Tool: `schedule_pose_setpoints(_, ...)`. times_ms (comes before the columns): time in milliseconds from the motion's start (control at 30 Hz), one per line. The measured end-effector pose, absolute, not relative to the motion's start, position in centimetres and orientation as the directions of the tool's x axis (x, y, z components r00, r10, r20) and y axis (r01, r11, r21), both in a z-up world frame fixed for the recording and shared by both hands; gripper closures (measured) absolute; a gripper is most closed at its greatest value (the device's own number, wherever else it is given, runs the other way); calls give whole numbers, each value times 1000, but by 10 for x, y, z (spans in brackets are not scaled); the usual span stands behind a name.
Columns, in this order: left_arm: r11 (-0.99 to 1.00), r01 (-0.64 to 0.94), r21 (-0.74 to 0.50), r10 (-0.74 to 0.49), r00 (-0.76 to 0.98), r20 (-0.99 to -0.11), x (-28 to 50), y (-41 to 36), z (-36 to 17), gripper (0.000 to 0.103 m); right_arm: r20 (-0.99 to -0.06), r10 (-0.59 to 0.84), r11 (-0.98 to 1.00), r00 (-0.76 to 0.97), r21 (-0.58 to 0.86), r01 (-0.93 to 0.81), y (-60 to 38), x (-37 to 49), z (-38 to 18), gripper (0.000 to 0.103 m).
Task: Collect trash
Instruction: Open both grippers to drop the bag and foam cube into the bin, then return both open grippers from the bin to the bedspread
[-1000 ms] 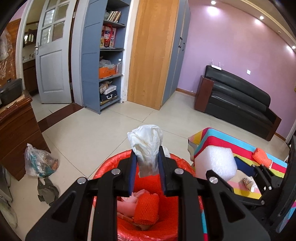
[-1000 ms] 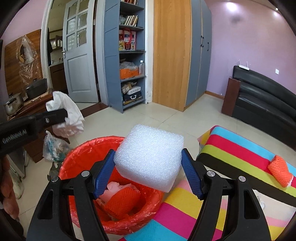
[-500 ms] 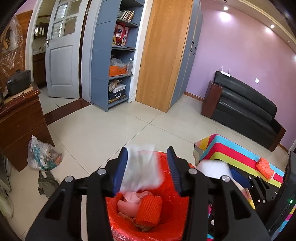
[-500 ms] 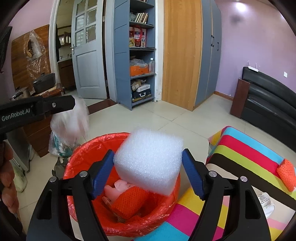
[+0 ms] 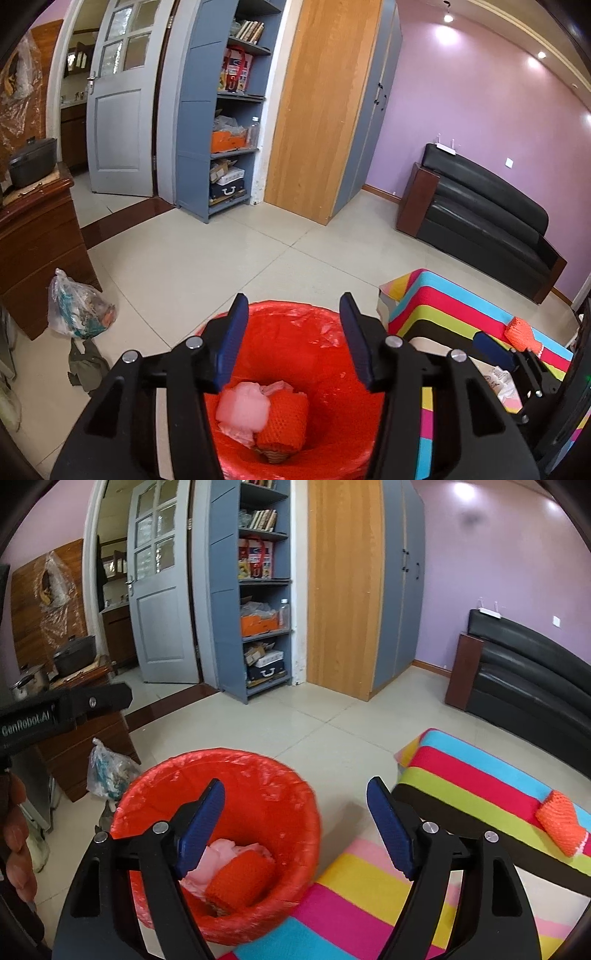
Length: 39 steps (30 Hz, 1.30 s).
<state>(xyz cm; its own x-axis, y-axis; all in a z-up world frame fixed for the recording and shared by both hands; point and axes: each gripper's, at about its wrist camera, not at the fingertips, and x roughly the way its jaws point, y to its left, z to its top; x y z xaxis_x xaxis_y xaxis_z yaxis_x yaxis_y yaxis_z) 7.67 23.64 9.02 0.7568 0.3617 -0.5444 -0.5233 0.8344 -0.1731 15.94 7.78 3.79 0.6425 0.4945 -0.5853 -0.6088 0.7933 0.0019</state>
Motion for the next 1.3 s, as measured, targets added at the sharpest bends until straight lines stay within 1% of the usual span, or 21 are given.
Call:
schedule_pose_setpoints(233,859,-480,-180,321,778,-540,100,207,89,52,-561,458,836,690,8,-548,35,175,53,28)
schedule_pose_setpoints(667,919,-354,-176,205,808,-552,159,126,80,52,-530,323,925,784,1,-380,-89,218,71,26)
schedule_pose_setpoints(800,935,-315,-163,176,811,-559,173,103,74,49,-517,283,942,808,-11,-337,-121,228,76,23)
schedule_pose_setpoints(967,952,-259,-162,120,805,-581,197,73,61,49,-508,237,958,828,-17,-285,-157,244,80,23)
schedule_pose_setpoints(1100,967,-202,-157,71,802,-594,209,47,48,44,-503,211,967,838,-16,-254,-181,258,80,21)
schedule_pose_setpoints(1300,981,-120,-151,-1,783,-622,225,13,28,41,-518,189,973,834,-15,-230,-209,279,69,21)
